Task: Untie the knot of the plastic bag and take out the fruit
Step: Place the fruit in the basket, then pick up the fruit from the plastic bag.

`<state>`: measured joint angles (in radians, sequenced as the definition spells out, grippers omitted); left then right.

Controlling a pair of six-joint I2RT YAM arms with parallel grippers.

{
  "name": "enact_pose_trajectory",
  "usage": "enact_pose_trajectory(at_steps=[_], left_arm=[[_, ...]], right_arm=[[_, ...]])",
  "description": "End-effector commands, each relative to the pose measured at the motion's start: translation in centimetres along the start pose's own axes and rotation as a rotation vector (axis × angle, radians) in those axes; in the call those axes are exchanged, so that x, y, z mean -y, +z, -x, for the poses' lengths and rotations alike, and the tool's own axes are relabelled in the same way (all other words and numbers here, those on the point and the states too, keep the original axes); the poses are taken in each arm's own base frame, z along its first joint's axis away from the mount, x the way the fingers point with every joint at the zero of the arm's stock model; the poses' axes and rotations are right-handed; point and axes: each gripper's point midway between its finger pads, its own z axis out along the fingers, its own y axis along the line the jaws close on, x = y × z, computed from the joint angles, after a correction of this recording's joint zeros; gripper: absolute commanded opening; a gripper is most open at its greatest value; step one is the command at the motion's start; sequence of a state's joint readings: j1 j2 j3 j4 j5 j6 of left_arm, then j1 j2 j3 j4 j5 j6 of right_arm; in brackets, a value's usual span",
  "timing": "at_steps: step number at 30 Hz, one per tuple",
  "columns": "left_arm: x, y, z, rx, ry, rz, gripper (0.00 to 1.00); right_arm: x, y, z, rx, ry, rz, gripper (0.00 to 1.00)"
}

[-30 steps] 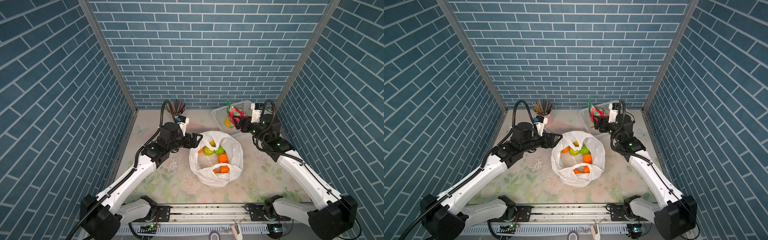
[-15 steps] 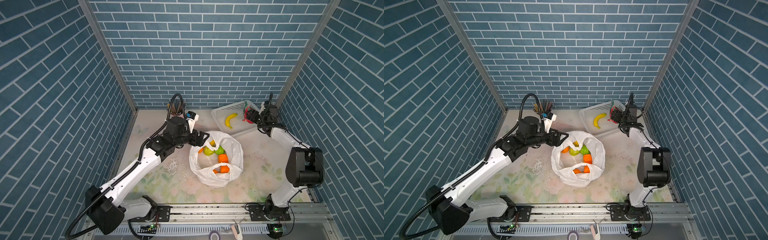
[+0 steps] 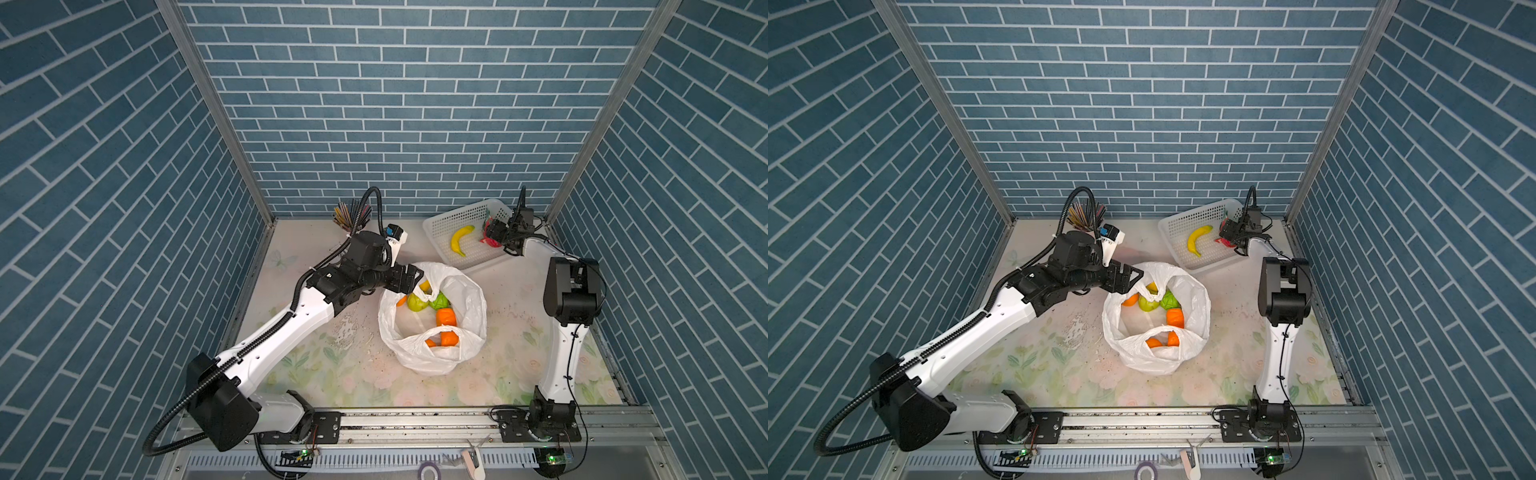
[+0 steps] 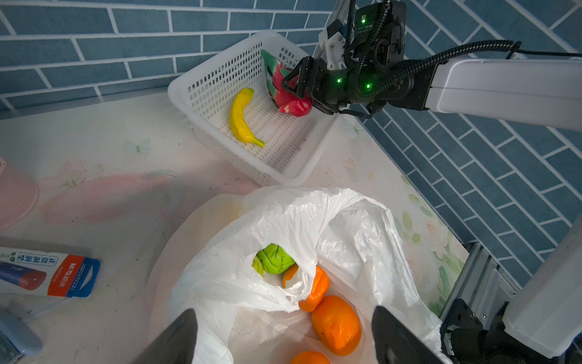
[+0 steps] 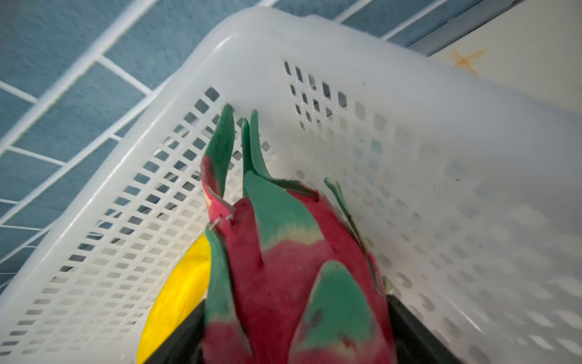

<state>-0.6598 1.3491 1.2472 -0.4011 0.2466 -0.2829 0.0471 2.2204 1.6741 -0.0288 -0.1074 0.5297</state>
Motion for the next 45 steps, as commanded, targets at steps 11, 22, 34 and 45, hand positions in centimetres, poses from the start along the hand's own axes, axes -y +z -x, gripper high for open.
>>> enact_pose_trajectory(at_steps=[11, 22, 34, 45], left_arm=[[-4.5, 0.2, -1.5, -0.049, -0.079, 0.166, 0.87], [-8.0, 0.1, -3.4, -0.062, -0.157, 0.176, 0.87], [-8.1, 1.0, -5.7, -0.084, -0.192, 0.118, 0.87], [-6.7, -0.7, -7.3, -0.072, -0.265, 0.058, 0.87]], right_arm=[[-4.0, -4.9, 4.4, 0.059, -0.052, 0.097, 0.94], [-10.8, -17.6, 5.8, 0.168, -0.166, 0.259, 0.93], [-16.0, -32.0, -5.5, 0.109, -0.270, 0.480, 0.90], [-17.3, -36.1, -18.5, -0.233, -0.337, 0.569, 0.84]])
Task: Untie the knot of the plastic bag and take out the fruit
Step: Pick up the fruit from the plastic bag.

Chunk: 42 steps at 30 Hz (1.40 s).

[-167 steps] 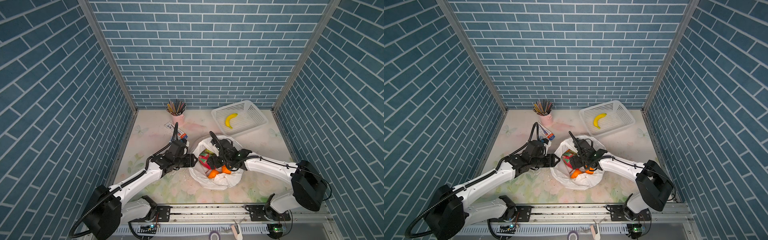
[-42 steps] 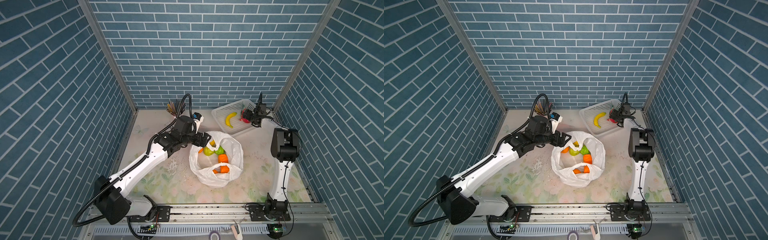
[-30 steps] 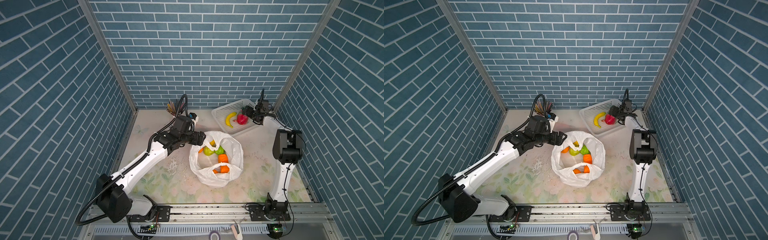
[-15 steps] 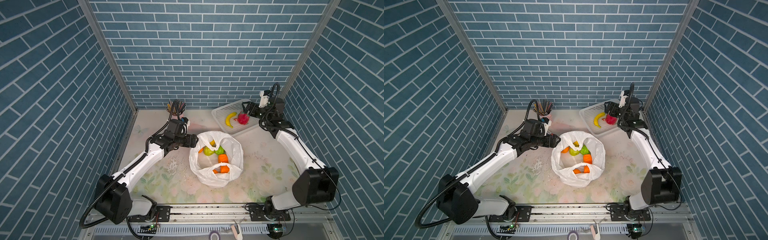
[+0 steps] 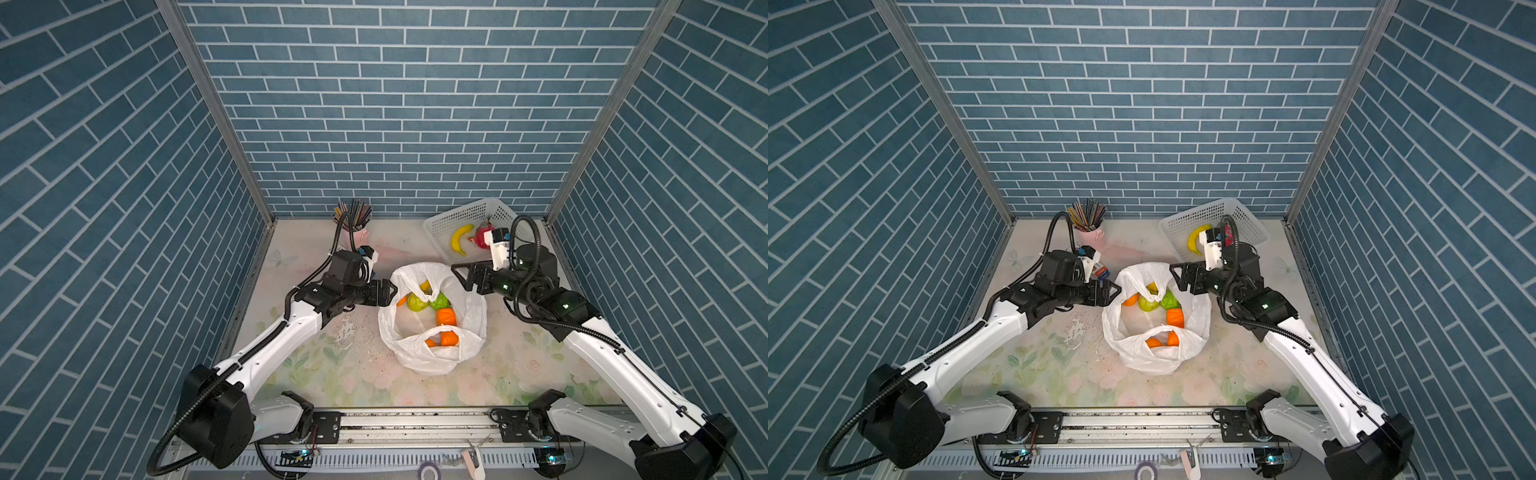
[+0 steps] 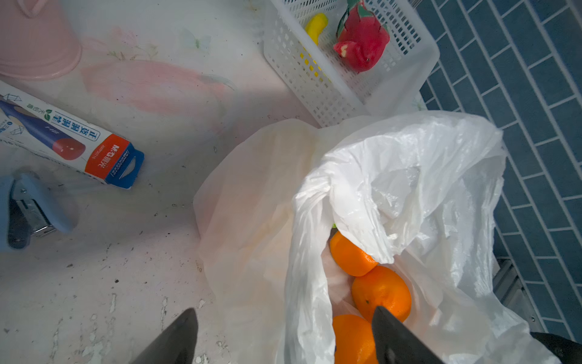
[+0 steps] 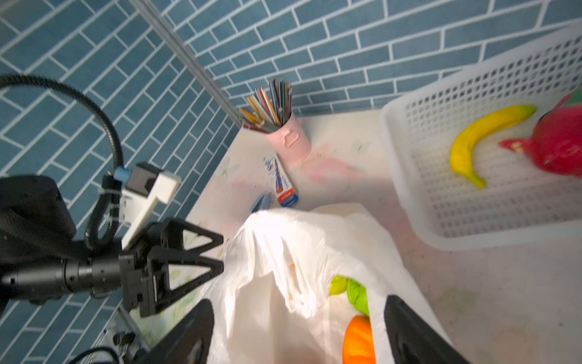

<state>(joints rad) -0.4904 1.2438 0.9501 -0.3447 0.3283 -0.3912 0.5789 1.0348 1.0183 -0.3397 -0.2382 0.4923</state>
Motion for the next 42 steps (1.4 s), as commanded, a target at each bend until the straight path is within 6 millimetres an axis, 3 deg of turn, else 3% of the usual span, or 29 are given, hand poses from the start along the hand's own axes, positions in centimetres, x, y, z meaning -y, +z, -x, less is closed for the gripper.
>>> enact_pose_trajectory(at_steps=[1, 8, 17, 22, 25, 29, 34, 42], left_arm=[[0.8, -0.7, -0.3, 0.007, -0.027, -0.036, 0.87], [1.3, -1.1, -1.8, -0.041, -0.029, -0.040, 0.87], [2.0, -0.5, -5.0, -0.110, -0.040, -0.049, 0.87], [2.3, 0.7, -9.4, -0.211, -0.043, -0.065, 0.73], [2.2, 1.4, -11.9, -0.256, -0.047, -0.057, 0.71], [1.7, 2.0, -13.8, -0.284, -0.068, -0.055, 0.65], [1.3, 2.6, -15.3, -0.310, -0.072, -0.045, 0.61], [1.0, 3.3, -17.8, -0.353, -0.075, -0.036, 0.57]], right_arm=[[-0.8, 0.2, -4.1, -0.144, 0.054, 0.011, 0.83], [-2.3, 1.8, -9.9, -0.347, 0.041, 0.030, 0.80], [-2.0, 2.6, -18.9, -0.579, 0.057, 0.006, 0.73], [-1.8, 2.4, -24.7, -0.717, 0.040, -0.003, 0.69], [-1.3, 2.3, -26.9, -0.770, 0.035, -0.012, 0.68], [-1.1, 2.3, -26.8, -0.760, 0.024, -0.020, 0.69], [-1.3, 2.6, -23.7, -0.658, -0.025, -0.060, 0.77], [-1.9, 4.7, -19.5, -0.505, -0.017, -0.097, 0.78]])
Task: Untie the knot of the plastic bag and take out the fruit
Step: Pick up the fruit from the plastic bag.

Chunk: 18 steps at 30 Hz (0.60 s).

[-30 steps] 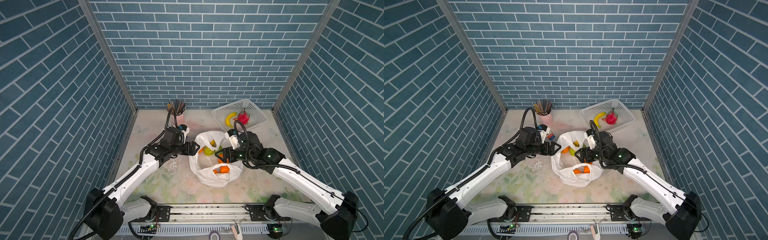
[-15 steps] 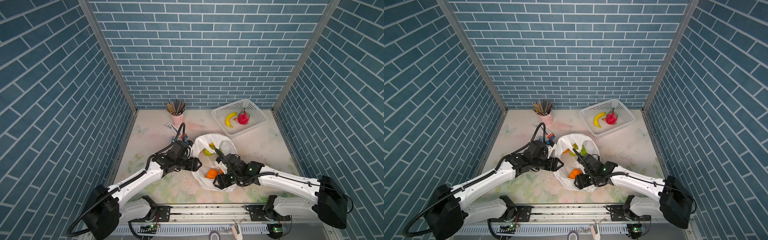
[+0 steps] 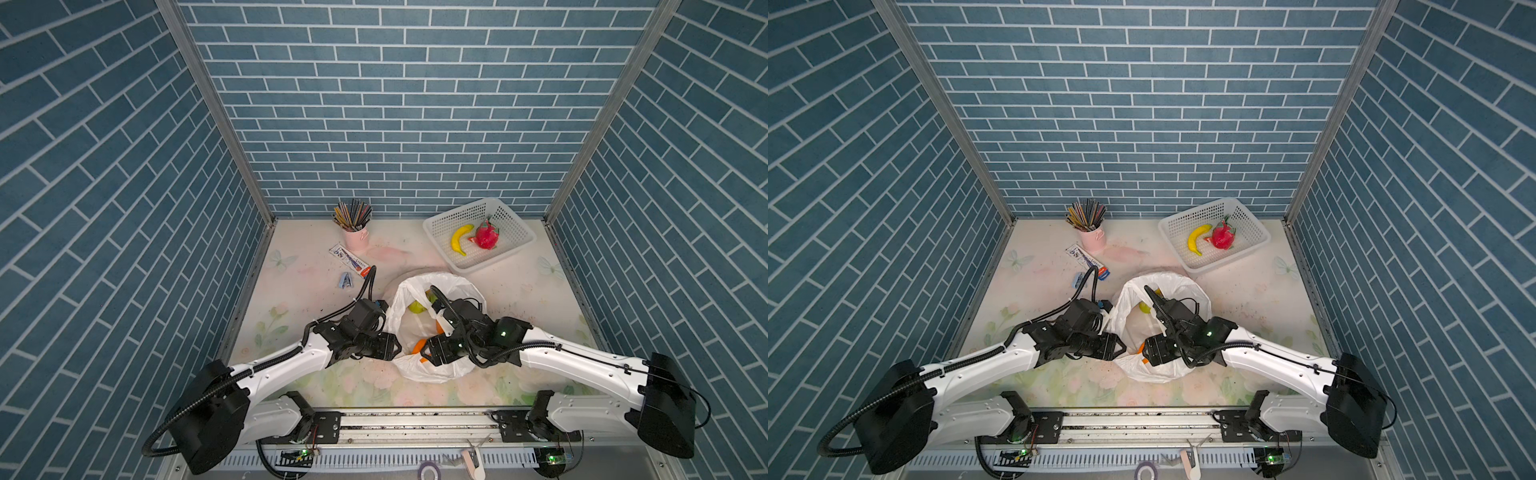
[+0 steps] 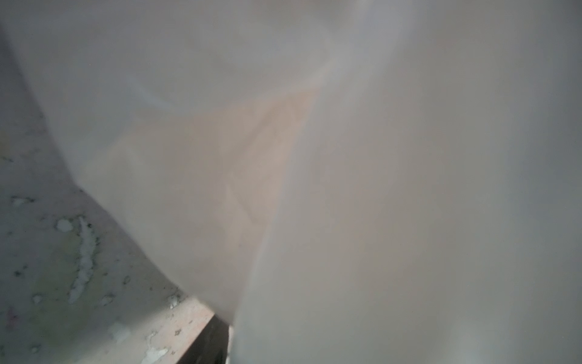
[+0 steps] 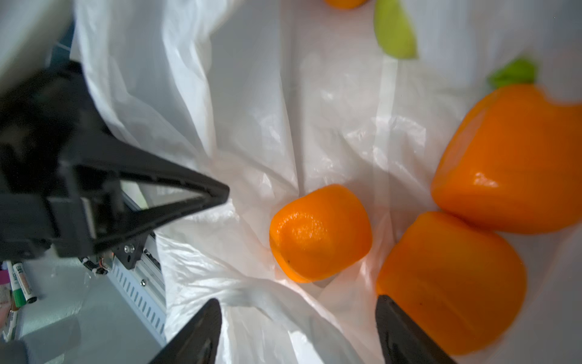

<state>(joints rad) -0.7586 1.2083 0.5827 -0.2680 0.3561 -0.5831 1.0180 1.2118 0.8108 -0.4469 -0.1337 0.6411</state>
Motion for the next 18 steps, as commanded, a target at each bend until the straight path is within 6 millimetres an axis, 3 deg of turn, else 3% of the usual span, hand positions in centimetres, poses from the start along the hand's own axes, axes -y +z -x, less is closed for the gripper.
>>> enact_pose_trajectory(at_steps=[1, 8, 18], left_arm=[[-0.1, 0.6, -0.5, 0.005, -0.006, 0.005, 0.56], [-0.4, 1.4, -2.3, -0.028, 0.008, 0.014, 0.53], [-1.2, 1.9, -3.8, -0.050, 0.023, 0.042, 0.52]], right_arm=[[0.1, 0.0, 2.2, 0.079, 0.045, -0.031, 0.78], [0.4, 2.3, 2.7, 0.032, 0.078, -0.080, 0.76], [2.0, 5.1, -0.3, -0.136, 0.127, -0.169, 0.75]])
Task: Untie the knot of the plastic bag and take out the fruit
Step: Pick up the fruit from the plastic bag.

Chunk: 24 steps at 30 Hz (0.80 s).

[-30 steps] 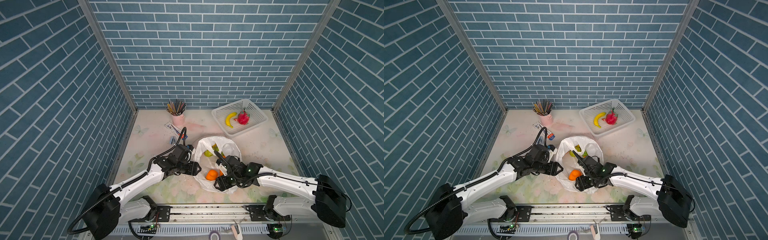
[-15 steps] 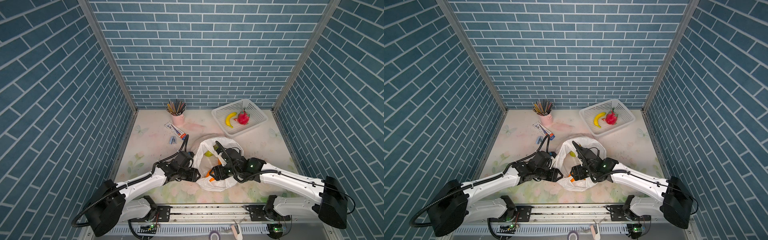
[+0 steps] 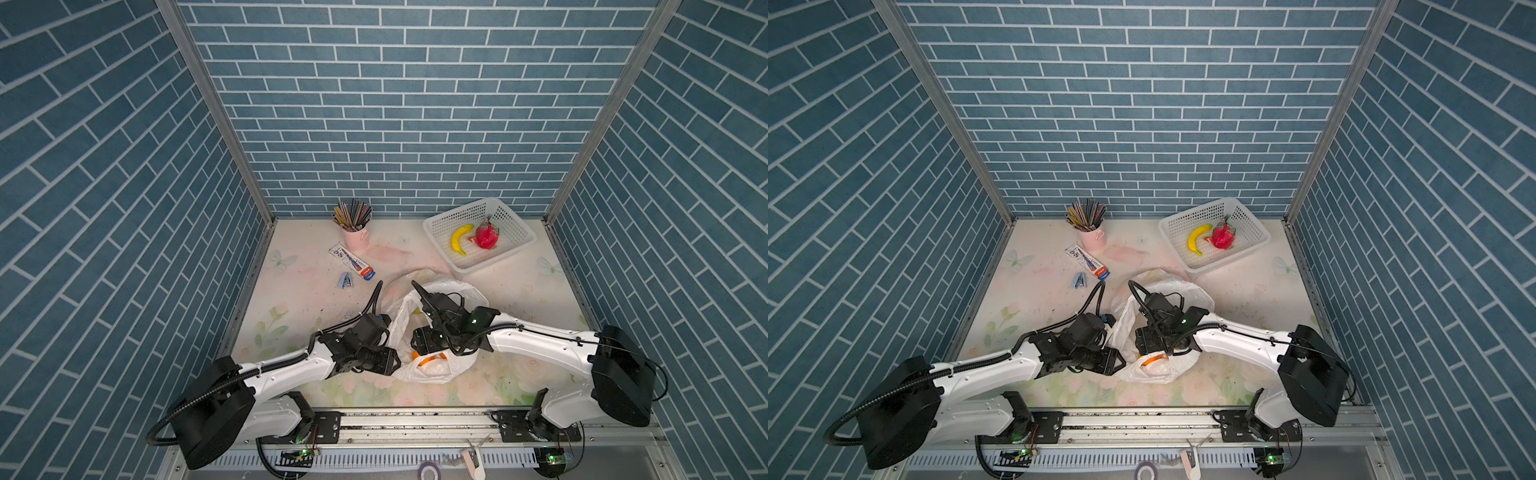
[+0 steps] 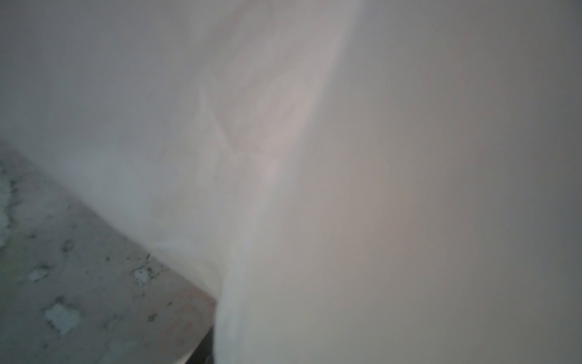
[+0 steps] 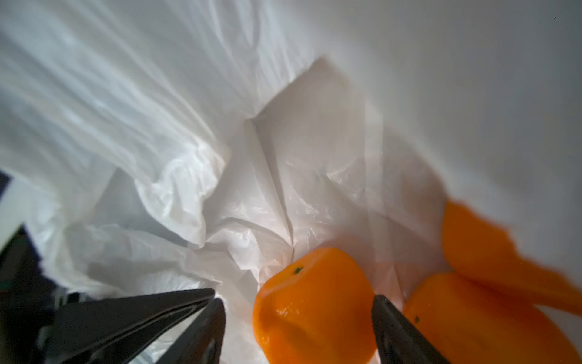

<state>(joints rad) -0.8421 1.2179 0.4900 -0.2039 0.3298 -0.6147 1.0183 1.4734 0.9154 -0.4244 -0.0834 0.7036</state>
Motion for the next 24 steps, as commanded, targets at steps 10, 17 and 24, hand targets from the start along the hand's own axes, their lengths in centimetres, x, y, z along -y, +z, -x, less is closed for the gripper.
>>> enact_pose_trajectory(at_steps=[10, 17, 24], left_arm=[[-1.3, 0.1, 0.3, 0.014, 0.023, 0.090, 0.53], [-1.2, -0.1, 0.8, 0.030, 0.022, 0.092, 0.53], [-1.1, 0.0, 1.0, 0.034, 0.022, 0.092, 0.53]], right_arm=[[2.2, 2.5, -2.6, -0.153, 0.051, -0.138, 0.69], [1.6, 1.8, -1.0, -0.084, 0.062, -0.123, 0.52], [1.3, 0.0, 2.1, 0.064, 0.144, -0.050, 0.48]])
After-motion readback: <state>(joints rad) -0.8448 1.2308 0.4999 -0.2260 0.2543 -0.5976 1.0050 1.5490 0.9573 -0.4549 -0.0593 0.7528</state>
